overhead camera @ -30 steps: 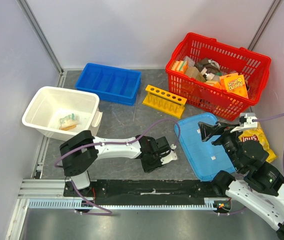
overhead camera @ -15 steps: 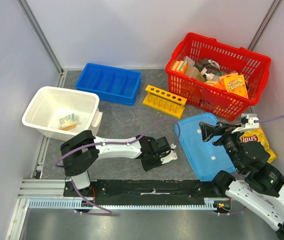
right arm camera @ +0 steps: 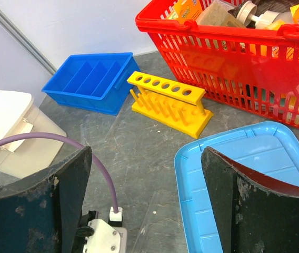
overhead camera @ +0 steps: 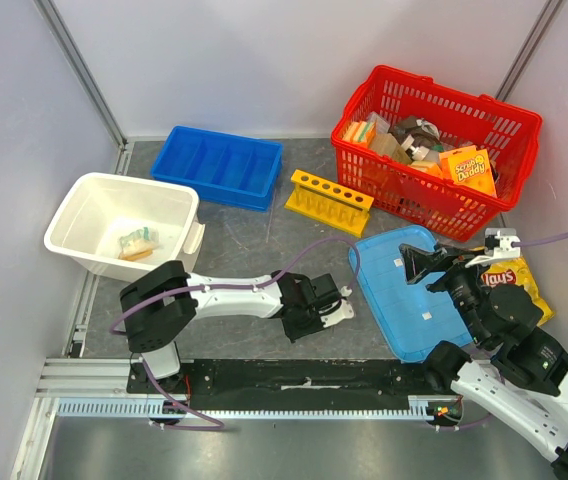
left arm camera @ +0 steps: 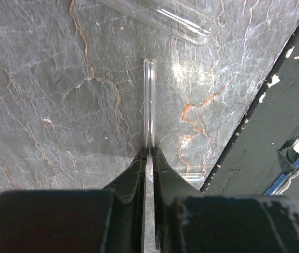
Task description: Organize the chemistry lab equipment
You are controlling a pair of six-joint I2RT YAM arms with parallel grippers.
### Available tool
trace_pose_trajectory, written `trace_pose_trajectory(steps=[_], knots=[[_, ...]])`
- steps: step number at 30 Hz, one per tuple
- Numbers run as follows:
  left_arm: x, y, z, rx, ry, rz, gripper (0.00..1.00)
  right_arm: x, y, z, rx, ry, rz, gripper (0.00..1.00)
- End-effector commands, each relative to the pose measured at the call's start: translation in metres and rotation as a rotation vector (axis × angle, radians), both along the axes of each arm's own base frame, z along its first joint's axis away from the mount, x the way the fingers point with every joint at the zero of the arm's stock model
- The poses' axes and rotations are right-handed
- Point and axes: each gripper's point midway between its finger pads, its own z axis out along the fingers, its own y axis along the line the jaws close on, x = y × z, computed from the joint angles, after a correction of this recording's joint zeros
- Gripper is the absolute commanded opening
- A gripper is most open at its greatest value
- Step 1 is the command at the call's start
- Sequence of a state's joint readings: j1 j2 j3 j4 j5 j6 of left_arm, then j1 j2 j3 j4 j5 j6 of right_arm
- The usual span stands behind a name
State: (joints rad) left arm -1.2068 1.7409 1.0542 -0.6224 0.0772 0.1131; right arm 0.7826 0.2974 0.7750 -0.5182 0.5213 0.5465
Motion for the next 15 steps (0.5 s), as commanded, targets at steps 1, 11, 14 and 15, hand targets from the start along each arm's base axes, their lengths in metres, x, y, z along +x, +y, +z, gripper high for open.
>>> trace_pose_trajectory(steps=[1, 11, 14, 15], knots=[[0.013, 0.002, -0.006, -0.006, -0.056, 0.081, 0.02, -0.002, -0.002, 0.004, 0.025, -0.007, -0.006, 0.92], [0.055, 0.019, 0.032, -0.127, -0.066, 0.371, 0.02, 0.0, 0.006, -0.002, 0.032, 0.006, 0.017, 0.91], [0.076, 0.022, 0.059, -0.204, -0.089, 0.462, 0.02, 0.003, 0.012, -0.006, 0.028, 0.016, 0.03, 0.92], [0.083, 0.024, 0.069, -0.231, -0.1, 0.491, 0.02, 0.004, 0.014, -0.008, 0.026, 0.023, 0.036, 0.92]])
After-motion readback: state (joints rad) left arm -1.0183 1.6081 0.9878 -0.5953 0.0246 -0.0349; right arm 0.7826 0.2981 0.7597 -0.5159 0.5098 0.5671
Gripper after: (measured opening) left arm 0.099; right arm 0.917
